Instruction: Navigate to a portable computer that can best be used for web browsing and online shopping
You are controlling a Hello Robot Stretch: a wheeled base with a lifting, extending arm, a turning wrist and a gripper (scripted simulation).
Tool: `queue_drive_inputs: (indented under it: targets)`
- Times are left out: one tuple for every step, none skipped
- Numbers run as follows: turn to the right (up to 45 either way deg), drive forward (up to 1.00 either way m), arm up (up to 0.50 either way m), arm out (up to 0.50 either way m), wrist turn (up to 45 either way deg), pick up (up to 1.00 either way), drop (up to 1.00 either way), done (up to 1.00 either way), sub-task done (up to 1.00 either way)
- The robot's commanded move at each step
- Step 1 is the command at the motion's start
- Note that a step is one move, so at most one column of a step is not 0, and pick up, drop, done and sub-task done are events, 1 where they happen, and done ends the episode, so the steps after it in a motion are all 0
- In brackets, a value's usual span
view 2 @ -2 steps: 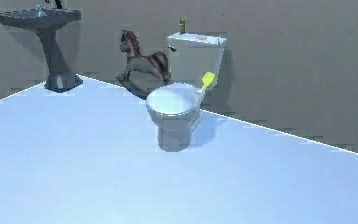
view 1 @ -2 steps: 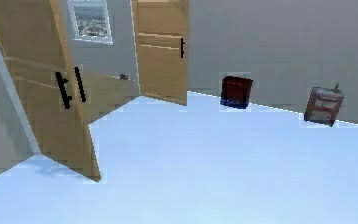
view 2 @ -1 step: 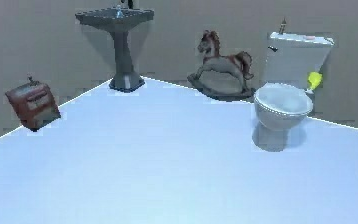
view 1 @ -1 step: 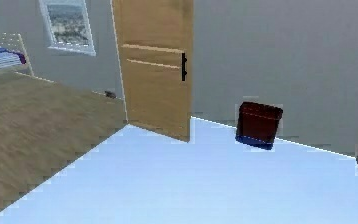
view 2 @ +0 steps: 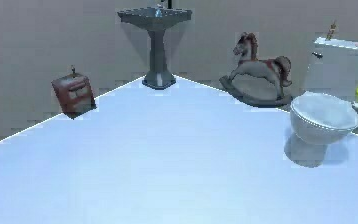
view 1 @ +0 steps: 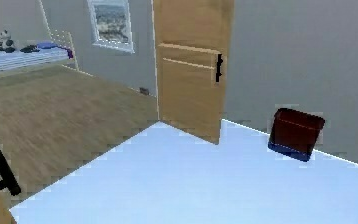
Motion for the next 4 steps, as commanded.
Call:
queue_drive_inputs:
  targets:
    - [0.0,0.35,0.0,0.0,0.0,0.0,0.0,0.0,0.0]
    - [0.0,0.8,0.0,0.0,0.0,0.0,0.0,0.0,0.0]
    - [-45.0,0.0,0.0,0.0,0.0,0.0,0.0,0.0,0.0]
    - [-3.0,0.0,0.0,0.0,0.0,0.0,0.0,0.0,0.0]
